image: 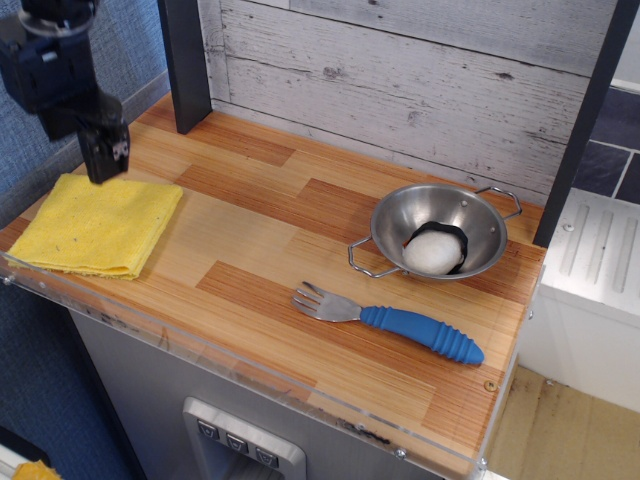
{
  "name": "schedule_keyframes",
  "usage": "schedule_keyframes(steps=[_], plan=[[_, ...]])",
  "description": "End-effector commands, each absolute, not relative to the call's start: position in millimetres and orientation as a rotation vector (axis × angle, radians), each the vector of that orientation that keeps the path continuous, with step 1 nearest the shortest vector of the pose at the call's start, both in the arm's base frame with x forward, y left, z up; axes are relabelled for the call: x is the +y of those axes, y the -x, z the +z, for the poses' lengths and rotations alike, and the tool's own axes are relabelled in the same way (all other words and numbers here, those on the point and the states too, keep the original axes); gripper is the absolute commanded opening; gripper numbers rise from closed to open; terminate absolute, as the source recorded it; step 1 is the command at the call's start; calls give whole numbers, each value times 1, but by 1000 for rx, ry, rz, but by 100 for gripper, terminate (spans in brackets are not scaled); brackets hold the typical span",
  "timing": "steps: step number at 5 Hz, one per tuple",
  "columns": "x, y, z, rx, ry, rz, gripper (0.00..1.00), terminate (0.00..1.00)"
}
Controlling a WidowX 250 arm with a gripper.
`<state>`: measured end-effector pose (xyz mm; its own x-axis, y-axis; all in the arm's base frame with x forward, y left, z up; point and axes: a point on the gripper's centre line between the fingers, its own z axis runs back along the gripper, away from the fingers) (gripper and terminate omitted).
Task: Put the fork to the left of the pot towards the top of the table.
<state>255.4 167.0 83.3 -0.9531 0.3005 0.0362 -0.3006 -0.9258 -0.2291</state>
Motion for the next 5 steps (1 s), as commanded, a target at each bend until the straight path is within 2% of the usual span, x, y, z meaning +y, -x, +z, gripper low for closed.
schedule_keyframes(steps=[1,2,5], plan=[[141,-274,99,-424,39,2550,100,0],[125,-276,95,-446,35,2481,100,0],[47,-268,87,-358,147,2268,100,0]])
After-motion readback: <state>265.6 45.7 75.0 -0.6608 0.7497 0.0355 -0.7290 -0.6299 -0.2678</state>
